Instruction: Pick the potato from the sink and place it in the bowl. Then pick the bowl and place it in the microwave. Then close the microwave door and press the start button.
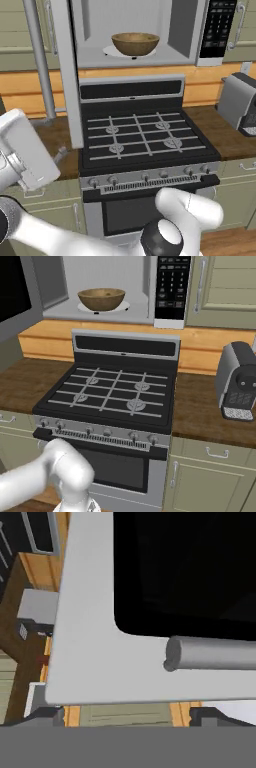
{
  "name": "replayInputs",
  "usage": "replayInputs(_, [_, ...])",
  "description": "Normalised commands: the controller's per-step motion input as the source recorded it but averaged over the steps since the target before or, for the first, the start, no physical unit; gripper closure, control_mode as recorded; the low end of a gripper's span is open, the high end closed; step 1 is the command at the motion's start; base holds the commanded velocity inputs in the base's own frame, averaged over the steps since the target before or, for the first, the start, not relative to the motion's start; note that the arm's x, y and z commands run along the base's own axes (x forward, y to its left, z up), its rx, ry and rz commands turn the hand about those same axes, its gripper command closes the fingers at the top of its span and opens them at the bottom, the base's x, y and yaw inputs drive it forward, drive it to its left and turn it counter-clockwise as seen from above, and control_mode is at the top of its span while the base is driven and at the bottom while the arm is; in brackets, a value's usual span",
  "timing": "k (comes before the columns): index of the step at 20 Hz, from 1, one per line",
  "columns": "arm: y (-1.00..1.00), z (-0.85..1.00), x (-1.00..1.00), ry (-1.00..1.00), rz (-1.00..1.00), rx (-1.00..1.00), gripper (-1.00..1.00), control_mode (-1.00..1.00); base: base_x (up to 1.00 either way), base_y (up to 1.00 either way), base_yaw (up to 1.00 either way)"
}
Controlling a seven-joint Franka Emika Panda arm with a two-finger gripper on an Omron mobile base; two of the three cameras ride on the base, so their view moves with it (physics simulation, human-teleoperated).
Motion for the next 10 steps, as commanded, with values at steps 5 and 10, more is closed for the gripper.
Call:
replayInputs(5, [-0.01, -0.16, 0.52, 0.00, -0.60, 0.00, -1.00, -1.00, 0.00, 0.00, 0.00])
replayInputs(10, [-0.59, 0.03, -0.12, -0.12, -0.46, 0.03, -1.00, -1.00, 0.00, 0.00, 0.00])
